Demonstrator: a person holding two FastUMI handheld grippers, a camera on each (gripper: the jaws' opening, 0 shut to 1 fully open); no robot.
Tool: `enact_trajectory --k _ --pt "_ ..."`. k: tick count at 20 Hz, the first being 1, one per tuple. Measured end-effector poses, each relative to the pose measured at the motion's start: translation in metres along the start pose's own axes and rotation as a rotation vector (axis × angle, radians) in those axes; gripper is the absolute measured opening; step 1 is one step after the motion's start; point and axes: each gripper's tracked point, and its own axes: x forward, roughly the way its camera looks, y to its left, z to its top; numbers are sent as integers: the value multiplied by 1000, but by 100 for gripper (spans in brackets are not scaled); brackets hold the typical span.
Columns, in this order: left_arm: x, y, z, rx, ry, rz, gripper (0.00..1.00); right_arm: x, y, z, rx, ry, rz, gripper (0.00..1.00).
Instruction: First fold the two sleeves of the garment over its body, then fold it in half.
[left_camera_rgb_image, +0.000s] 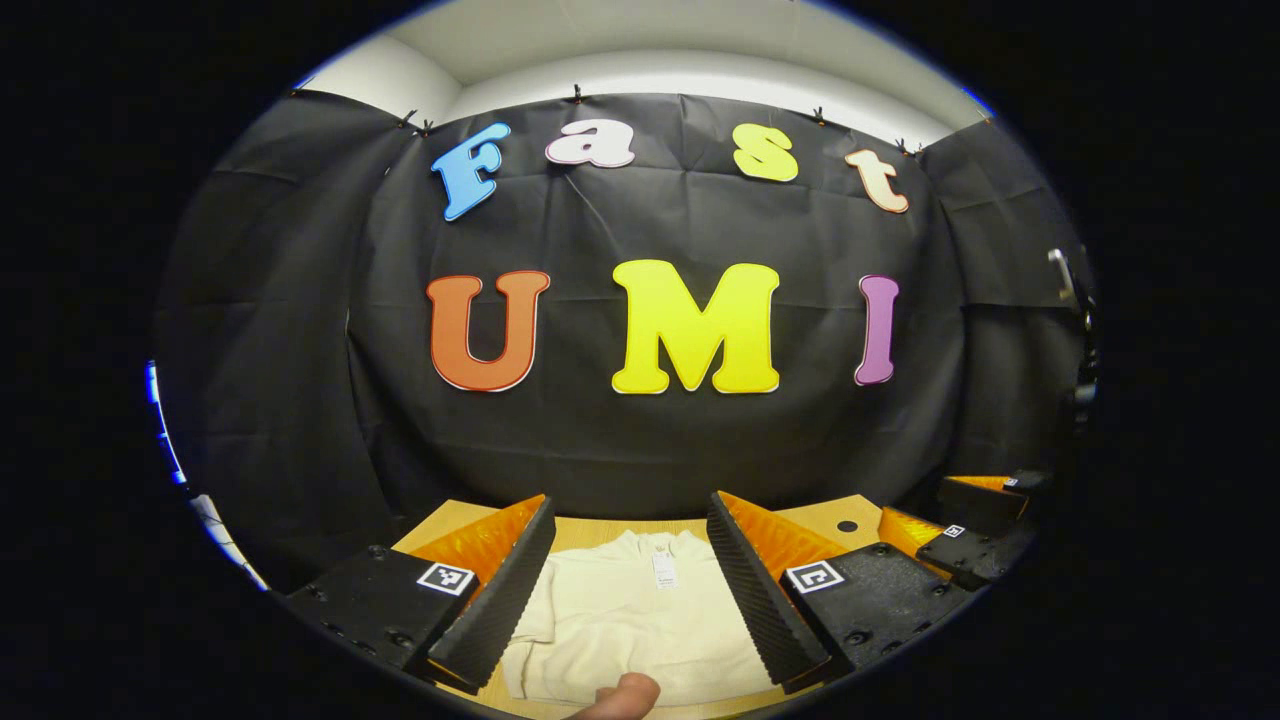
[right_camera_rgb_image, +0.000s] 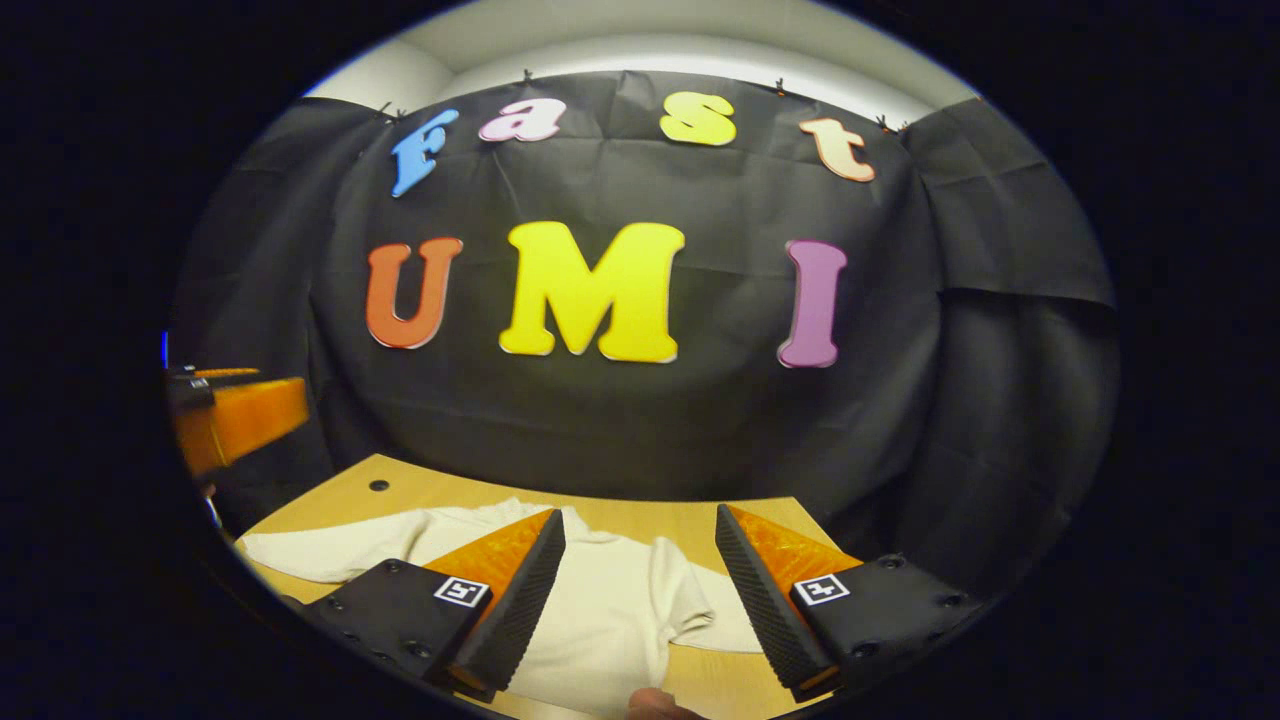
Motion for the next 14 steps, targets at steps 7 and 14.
enact_trajectory --k 7,14 --pt "2 -42 -6 5 31 80 97 61 -233 -172 63 303 -307 94" --pt "-14 -64 -13 -13 30 136 97 74 -290 -277 169 587 -324 94"
